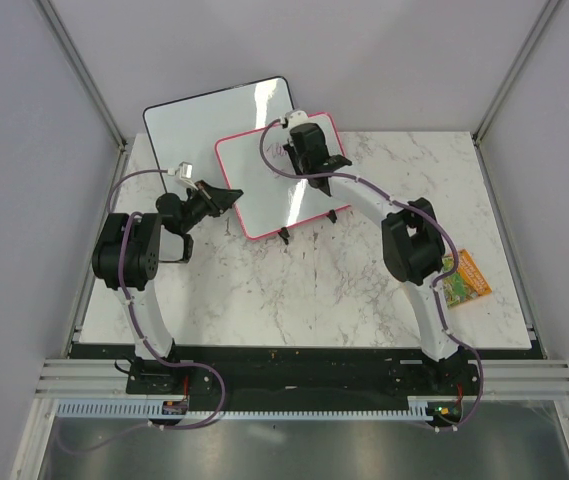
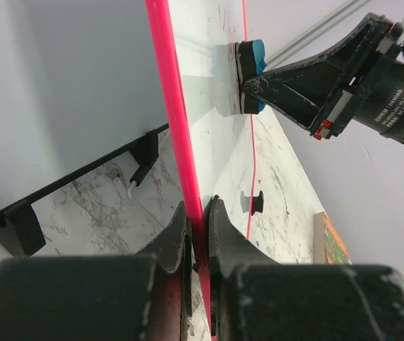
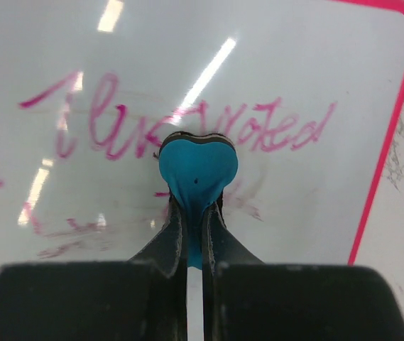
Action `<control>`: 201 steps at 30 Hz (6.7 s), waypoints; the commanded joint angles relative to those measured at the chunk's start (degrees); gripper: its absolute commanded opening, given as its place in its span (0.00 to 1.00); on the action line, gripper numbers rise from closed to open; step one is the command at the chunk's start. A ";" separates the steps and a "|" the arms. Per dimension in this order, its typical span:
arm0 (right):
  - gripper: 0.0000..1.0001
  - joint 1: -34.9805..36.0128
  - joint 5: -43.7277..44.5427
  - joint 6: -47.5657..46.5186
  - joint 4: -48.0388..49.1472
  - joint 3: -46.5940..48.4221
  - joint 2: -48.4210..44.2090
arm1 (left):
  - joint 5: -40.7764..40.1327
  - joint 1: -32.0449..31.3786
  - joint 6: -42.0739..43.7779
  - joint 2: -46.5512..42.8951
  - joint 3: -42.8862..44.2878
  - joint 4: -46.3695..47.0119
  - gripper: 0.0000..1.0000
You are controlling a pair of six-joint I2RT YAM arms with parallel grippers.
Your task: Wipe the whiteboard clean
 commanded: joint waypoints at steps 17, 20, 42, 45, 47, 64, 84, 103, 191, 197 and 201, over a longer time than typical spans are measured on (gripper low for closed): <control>0.00 7.63 -6.15 4.18 -2.08 10.93 12.78 | 5.14 -2.59 10.88 0.02 -0.15 0.26 0.02; 0.00 4.20 -1.58 5.77 -2.16 10.49 12.52 | 5.14 -2.68 10.88 0.02 -0.15 0.35 0.02; 0.00 -5.41 -1.05 6.75 -19.55 13.39 13.57 | 5.31 -2.68 10.97 0.02 -0.24 0.44 0.02; 0.00 -1.10 -0.51 5.60 -20.01 11.03 13.14 | 5.32 -2.68 10.97 0.11 -0.24 0.44 0.02; 0.00 1.97 -1.21 4.82 -19.57 9.88 13.22 | 5.31 -2.86 10.88 0.02 -0.06 0.44 0.02; 0.00 12.89 -3.16 2.53 -19.30 12.86 17.88 | 5.40 -3.12 11.06 -0.06 -0.06 0.44 0.02; 0.00 -10.15 6.09 10.35 -11.22 -2.78 9.36 | 5.31 -3.12 11.14 -0.06 -0.06 0.35 0.02; 0.00 13.05 -16.14 5.25 -11.04 0.11 10.41 | 5.84 -3.56 11.06 0.02 0.20 0.53 0.02; 0.00 5.07 8.44 8.68 -8.15 -4.88 7.78 | 5.93 -3.65 11.50 -0.24 0.11 0.53 0.02; 0.00 -2.30 11.97 10.43 -3.58 -9.10 4.62 | 5.84 -3.65 11.49 -0.24 0.20 0.44 0.02; 0.00 -6.36 10.31 11.75 -0.85 -11.40 3.03 | 5.84 -3.65 11.49 -0.24 0.11 0.44 0.02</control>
